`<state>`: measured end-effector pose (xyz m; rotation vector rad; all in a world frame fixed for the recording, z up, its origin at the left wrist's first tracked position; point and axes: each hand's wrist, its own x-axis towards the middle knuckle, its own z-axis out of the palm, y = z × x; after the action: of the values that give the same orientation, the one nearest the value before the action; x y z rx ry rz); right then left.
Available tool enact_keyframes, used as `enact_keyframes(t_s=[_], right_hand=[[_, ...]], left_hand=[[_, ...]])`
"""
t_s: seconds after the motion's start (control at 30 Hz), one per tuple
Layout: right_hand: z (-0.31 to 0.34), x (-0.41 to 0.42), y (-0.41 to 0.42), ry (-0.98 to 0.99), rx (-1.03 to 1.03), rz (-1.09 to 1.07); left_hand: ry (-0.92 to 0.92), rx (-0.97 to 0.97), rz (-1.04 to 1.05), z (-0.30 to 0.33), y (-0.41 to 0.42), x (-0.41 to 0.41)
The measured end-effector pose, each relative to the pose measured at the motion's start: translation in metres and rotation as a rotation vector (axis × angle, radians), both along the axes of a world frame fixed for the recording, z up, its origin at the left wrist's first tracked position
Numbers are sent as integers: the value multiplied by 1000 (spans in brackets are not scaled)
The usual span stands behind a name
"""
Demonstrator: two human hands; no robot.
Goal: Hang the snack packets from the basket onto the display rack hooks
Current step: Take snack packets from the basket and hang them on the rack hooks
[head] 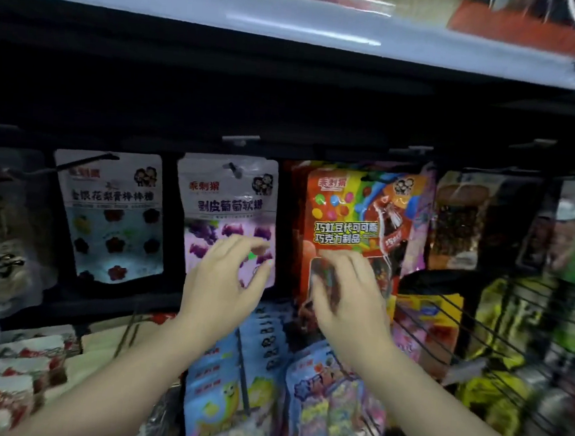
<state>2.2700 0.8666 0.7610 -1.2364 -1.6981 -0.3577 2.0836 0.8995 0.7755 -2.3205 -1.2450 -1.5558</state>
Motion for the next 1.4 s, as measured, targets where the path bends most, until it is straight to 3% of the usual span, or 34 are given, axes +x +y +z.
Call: enact_keyframes(t_s=[0.13, 0.27, 0.43, 0.53, 0.7, 0.97, 1.33, 1.4], right_hand=[[10, 59, 4, 117, 24, -165], [26, 106, 24, 198, -105, -288], [31, 142, 52, 131, -281, -160], [29, 151, 65, 140, -303, -39], [31, 152, 84, 144, -330, -16], [45, 140, 124, 24, -342, -76], [53, 132, 181, -131, -420, -248], [52, 132, 177, -85, -451, -239]], left_hand=[[-98, -81, -12, 10, 2, 38], [-148, -186, 59, 19, 18, 62], [-259, -263, 150, 20, 42, 82], [-324, -227, 182, 18, 50, 93], [-369, -227, 246, 18, 56, 102], [-294, -275, 349, 35, 93, 98], [98, -306, 595, 46, 158, 101], [128, -268, 593, 43, 154, 99]])
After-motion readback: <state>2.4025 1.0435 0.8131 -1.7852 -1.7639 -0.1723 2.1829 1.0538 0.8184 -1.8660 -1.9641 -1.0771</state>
